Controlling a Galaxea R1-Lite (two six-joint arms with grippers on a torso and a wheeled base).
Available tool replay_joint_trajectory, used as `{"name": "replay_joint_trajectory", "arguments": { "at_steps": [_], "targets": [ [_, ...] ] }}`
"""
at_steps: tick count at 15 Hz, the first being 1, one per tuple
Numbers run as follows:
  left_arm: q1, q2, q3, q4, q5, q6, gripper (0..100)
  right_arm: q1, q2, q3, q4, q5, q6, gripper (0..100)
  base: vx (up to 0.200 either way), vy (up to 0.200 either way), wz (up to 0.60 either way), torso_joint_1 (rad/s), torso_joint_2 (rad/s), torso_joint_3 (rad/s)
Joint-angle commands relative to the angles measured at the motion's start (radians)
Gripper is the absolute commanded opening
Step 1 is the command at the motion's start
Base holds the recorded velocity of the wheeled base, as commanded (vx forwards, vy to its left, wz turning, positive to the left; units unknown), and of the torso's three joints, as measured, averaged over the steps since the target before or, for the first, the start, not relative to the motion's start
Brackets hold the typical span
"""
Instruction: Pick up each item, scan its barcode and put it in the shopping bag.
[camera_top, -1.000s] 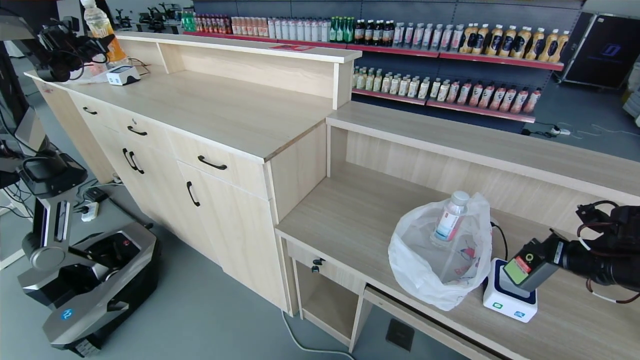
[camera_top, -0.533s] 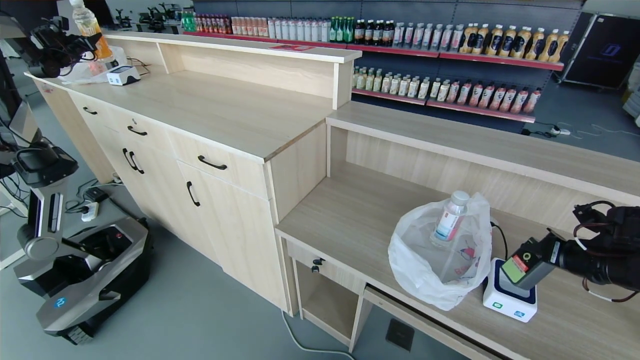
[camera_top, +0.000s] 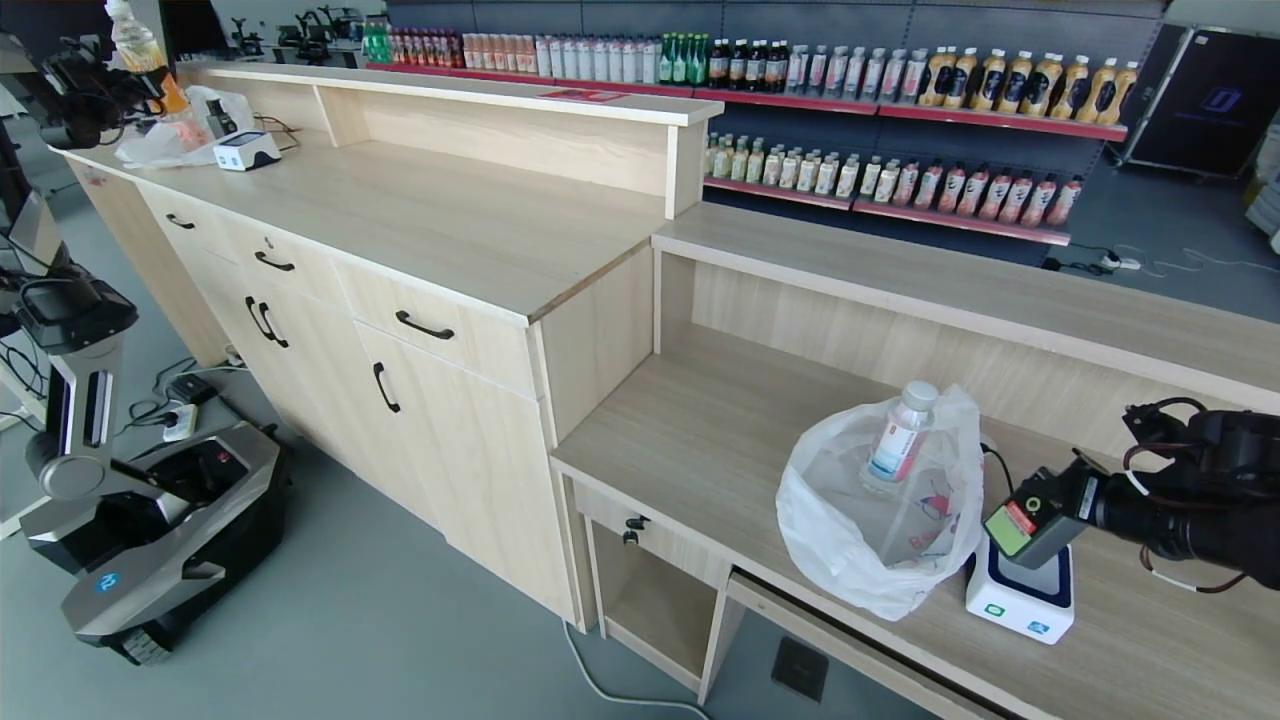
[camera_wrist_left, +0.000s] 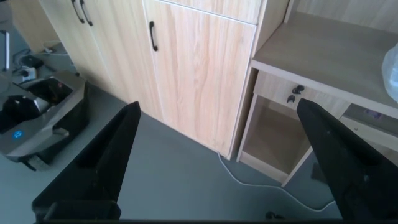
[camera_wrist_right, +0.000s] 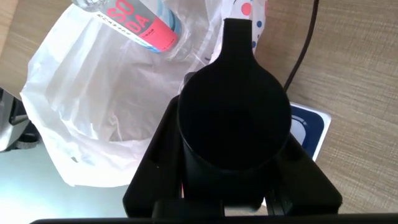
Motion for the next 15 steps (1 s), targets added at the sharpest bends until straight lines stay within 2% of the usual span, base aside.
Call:
{"name": "replay_joint_trajectory", "arguments": {
  "at_steps": [1,7,15],
  "targets": [
    [0.0,0.0,0.0,0.0,0.0,0.0,100,0.013,0.014,-0.016,-0.002,0.001,0.0,0,0.0,0.0,0.0,0.0,0.0,0.0],
    [0.0,0.0,0.0,0.0,0.0,0.0,100,0.048,0.048,-0.06,-0.004,0.001,-0.003,0,0.0,0.0,0.0,0.0,0.0,0.0],
    [0.0,0.0,0.0,0.0,0.0,0.0,100,0.05,0.069,-0.07,-0.004,-0.001,-0.003,0,0.0,0.0,0.0,0.0,0.0,0.0]
  ]
}}
